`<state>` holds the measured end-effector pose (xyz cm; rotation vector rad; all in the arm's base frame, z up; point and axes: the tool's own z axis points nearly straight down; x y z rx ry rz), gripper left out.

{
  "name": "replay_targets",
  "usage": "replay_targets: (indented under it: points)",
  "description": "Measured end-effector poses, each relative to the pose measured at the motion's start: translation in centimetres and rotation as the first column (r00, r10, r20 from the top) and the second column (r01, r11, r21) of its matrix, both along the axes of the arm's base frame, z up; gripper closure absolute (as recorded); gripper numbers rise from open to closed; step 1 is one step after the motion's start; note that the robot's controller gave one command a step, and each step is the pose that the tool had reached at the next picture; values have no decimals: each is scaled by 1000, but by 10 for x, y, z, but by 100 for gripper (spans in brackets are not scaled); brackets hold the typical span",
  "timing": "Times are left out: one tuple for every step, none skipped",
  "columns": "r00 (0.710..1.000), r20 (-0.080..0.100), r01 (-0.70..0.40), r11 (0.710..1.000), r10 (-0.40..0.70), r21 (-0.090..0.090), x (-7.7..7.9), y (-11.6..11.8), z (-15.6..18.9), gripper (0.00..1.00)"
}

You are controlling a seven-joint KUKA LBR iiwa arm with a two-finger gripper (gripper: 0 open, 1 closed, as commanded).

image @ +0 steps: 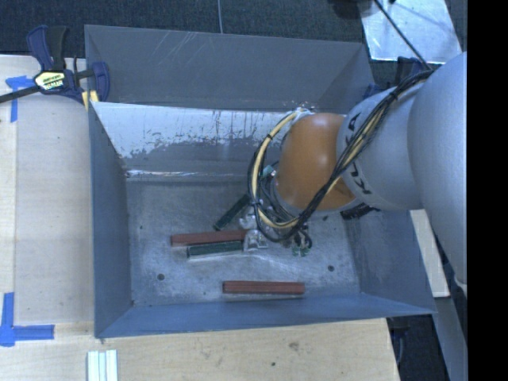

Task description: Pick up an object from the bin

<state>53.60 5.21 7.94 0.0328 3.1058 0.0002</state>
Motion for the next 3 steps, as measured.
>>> replay_targets:
  points:
    - [1000, 0, 0, 1000, 0, 0, 0, 0, 0, 100]
    - [1000, -2, -1, 1000, 1, 0, -2, 0, 2, 100]
    - [999, -35, -15, 1000, 15, 0, -13, -3, 54, 100]
